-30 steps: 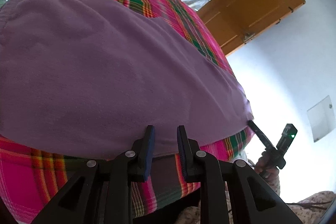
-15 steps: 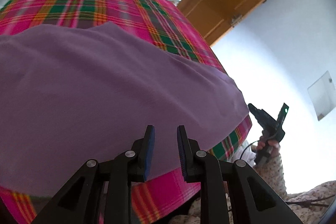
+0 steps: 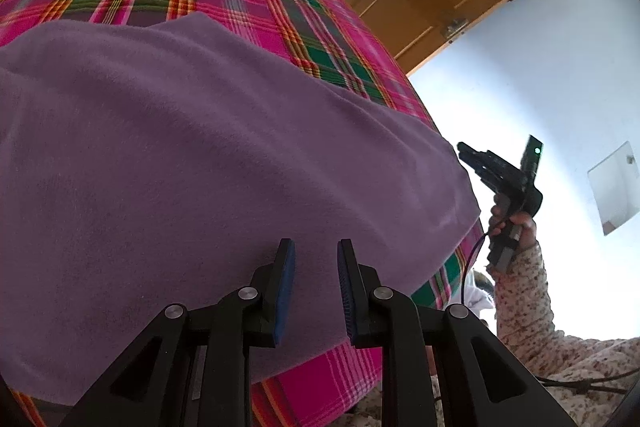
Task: Fold clothes
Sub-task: 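Lower the edge with both grippers onto the sweatpants, folding it over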
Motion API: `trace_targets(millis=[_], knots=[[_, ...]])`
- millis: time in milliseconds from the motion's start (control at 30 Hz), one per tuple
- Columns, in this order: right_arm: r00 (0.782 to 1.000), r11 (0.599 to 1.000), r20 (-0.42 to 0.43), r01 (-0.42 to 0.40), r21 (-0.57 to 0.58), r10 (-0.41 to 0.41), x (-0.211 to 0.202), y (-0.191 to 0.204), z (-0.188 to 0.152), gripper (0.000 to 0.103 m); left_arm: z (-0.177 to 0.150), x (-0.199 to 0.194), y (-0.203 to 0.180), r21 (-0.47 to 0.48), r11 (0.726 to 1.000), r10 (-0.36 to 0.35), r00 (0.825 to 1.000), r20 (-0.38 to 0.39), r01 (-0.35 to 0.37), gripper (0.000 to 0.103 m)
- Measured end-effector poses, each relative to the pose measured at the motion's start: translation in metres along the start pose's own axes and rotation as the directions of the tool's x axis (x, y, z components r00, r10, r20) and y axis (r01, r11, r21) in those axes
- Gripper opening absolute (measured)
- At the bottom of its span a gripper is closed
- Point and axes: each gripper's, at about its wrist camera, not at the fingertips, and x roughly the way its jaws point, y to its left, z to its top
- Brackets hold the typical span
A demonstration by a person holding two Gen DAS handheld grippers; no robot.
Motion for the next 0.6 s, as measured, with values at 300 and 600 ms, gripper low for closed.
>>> trace_targets(millis=[300, 600], knots=[[0.998, 0.998, -0.037, 0.042, 0.045, -0.041, 0.019, -0.003, 0.005, 0.025, 0.006, 0.008, 0.000, -0.015, 1.000, -0.013, 1.000, 0.003, 0.013, 0.022], [0.999, 0.994, -0.039, 0.037, 0.103, -0.033, 0.014, -0.008, 0.012, 0.026, 0.000, -0.006, 0.008, -0.029, 1.000, 0.012, 0.999, 0.040, -0.011, 0.022]])
